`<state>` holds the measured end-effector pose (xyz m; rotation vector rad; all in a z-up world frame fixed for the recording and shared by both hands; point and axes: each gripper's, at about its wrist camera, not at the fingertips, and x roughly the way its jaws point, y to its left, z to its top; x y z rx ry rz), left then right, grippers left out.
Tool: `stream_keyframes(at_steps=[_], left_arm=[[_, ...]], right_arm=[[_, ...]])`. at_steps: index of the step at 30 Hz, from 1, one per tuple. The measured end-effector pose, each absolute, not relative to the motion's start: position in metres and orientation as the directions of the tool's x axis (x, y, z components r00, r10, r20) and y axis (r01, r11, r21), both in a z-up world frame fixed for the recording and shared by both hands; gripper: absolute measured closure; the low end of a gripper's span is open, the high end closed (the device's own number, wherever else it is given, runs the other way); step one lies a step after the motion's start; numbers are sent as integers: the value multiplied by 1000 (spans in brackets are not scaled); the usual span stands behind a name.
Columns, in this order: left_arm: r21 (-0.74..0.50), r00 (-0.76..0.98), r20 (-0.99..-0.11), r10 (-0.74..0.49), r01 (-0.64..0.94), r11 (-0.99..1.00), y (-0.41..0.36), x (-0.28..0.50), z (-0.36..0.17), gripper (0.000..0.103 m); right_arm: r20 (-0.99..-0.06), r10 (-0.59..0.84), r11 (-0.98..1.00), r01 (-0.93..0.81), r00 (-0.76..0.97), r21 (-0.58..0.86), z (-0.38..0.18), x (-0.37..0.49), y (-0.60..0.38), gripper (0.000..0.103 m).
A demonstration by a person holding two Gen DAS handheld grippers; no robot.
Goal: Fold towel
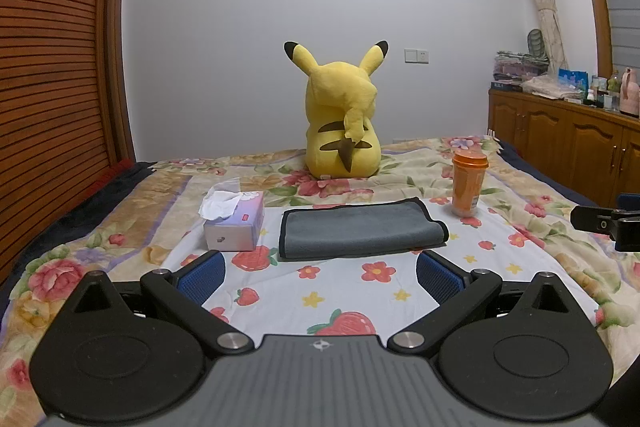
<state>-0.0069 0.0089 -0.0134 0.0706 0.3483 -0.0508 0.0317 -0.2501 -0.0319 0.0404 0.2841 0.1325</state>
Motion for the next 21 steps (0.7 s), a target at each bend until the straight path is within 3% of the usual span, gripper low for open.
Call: stream_keyframes(at_steps=[21], left_arm=[[60,939,-343,-37,61,996,10,-7,-13,0]], right_arm=[[-275,136,990,-123,952,62,-32,32,-252,0]])
